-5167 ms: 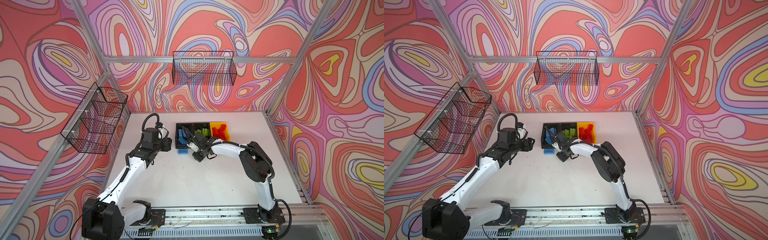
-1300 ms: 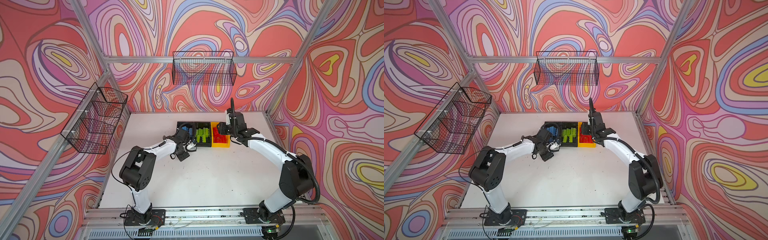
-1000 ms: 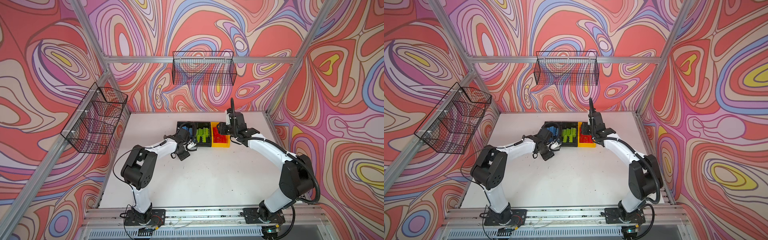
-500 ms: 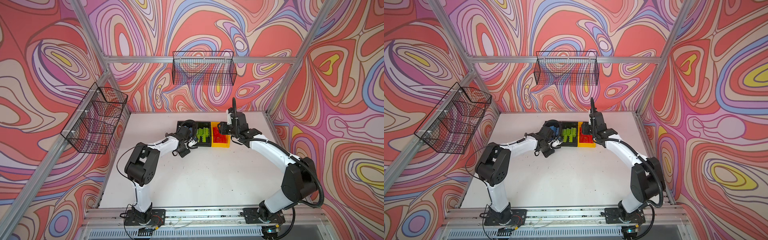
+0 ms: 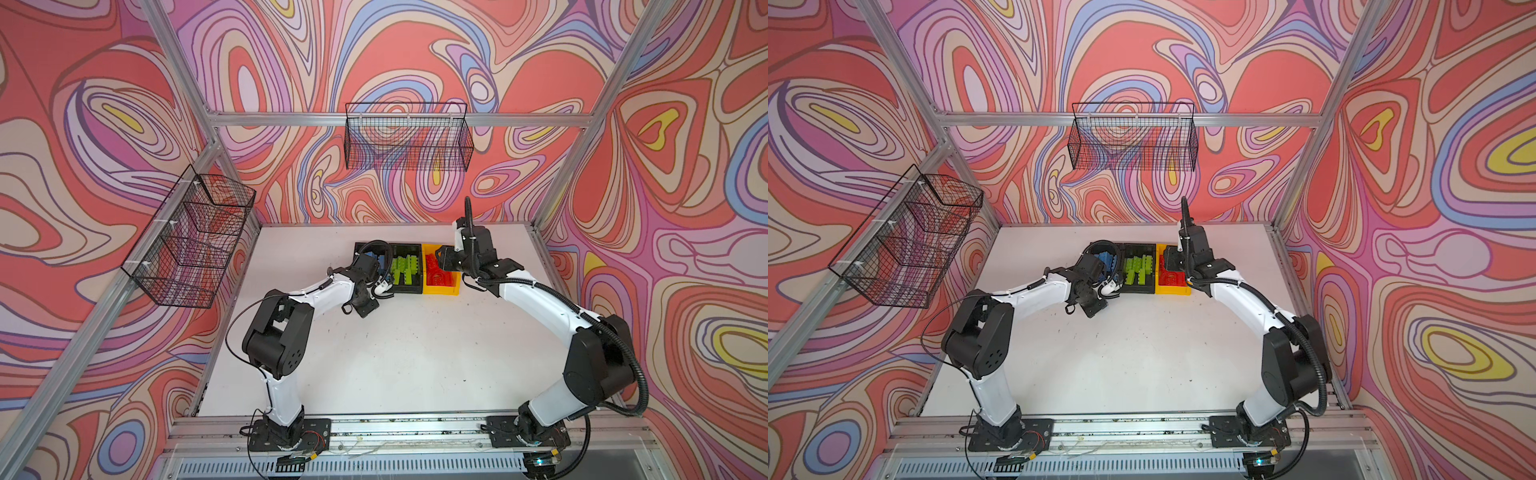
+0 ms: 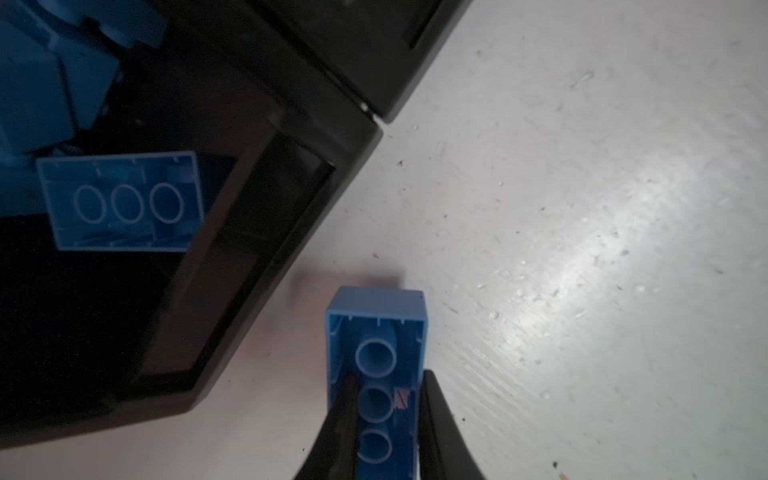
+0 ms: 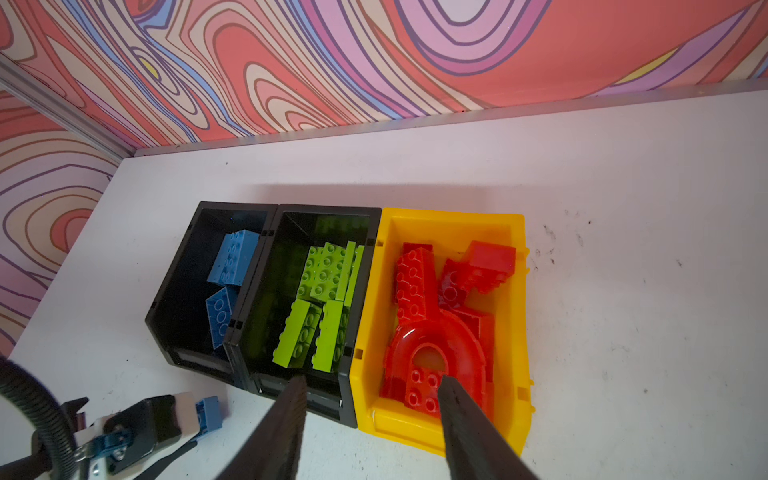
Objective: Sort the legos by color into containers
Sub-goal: 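Lift the blue brick into the outer black bin and release it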
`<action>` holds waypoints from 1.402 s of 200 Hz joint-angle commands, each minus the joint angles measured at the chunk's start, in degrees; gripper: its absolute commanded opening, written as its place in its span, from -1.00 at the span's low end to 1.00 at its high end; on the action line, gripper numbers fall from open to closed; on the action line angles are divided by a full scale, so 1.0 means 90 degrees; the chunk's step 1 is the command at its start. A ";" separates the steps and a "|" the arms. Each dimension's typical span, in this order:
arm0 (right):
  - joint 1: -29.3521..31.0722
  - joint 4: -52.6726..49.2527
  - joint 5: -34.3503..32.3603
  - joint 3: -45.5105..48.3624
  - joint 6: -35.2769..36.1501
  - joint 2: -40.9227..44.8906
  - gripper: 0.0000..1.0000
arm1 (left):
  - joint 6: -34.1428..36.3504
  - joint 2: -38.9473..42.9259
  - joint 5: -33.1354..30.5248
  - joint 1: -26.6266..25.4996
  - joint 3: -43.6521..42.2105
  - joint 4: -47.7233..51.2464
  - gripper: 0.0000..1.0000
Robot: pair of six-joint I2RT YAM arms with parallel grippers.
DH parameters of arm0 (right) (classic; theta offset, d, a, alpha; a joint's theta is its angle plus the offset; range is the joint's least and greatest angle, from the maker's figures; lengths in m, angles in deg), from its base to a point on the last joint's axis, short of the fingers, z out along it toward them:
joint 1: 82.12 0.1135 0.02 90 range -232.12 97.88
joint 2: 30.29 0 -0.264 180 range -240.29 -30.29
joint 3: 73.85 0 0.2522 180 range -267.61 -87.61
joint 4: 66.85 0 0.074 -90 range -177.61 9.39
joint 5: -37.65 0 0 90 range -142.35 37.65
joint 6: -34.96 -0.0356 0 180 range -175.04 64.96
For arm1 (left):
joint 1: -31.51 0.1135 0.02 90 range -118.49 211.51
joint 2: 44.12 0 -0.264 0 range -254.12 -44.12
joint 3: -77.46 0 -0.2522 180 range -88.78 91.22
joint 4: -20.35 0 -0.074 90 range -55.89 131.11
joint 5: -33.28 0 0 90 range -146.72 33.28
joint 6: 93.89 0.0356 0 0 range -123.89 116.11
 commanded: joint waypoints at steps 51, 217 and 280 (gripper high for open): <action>-0.0039 0.0060 -0.0040 0.0056 -0.0097 0.0263 0.09 | -0.0151 0.0689 0.0072 0.0049 0.0223 0.0270 -0.68; -0.0039 0.0059 -0.0104 0.0152 -0.0237 0.0441 0.09 | -0.2084 -0.1589 -0.0481 0.0319 0.3837 0.0422 0.26; -0.0077 0.0135 -0.0759 0.0372 -0.0118 0.0607 0.10 | -0.2877 0.0263 -0.0526 0.0950 0.2050 -0.1052 0.37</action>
